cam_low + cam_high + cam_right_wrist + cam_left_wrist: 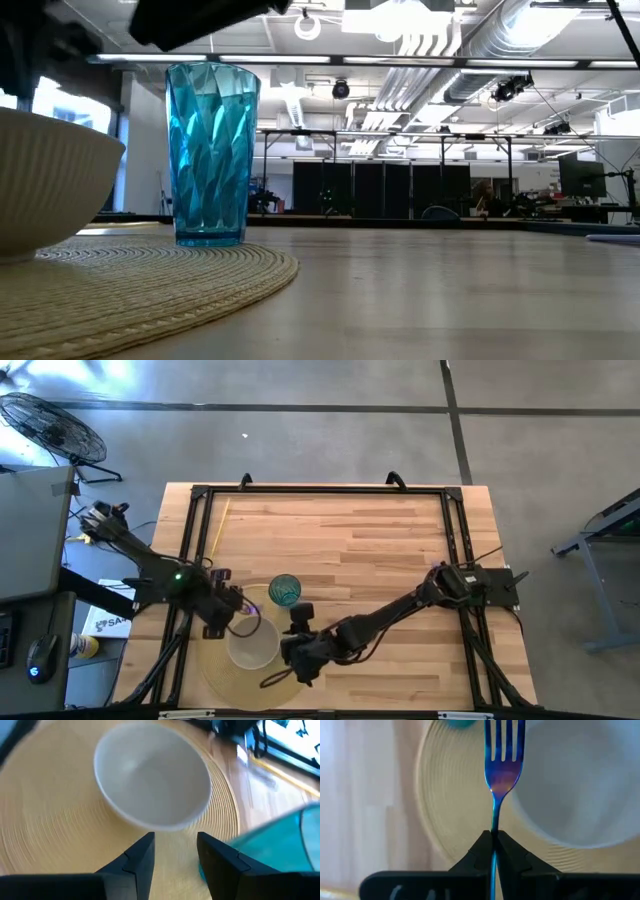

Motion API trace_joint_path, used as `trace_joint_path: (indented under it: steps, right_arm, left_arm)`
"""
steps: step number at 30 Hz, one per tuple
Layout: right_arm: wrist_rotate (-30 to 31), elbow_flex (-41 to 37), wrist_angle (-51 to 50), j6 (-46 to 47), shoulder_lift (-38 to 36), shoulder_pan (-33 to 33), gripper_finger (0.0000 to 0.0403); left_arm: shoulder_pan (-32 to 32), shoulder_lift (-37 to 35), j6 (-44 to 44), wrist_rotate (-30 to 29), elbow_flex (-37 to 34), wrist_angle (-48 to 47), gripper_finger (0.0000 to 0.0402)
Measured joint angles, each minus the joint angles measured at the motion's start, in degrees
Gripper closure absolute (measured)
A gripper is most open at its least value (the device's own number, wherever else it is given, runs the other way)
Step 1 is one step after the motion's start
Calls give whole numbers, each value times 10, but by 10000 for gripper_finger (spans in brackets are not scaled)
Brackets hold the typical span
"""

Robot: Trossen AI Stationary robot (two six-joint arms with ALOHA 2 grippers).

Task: Pick & Place Utensil
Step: Put the blue fork into the white bowl

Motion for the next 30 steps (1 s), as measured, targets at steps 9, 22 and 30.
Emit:
trace_joint_path:
  steps: [9, 22, 30]
  right_arm:
    - [79, -1, -148, 123, -32, 39, 262]
    - [156, -1, -184, 189, -45, 86, 264]
    - [158, 0, -183, 202, -45, 88, 265]
  left_arm:
    - [-81, 43, -29, -12, 55, 85, 397]
    - [-85, 206, -35, 72, 118, 34, 397]
    - [-78, 245, -27, 62, 123, 38, 397]
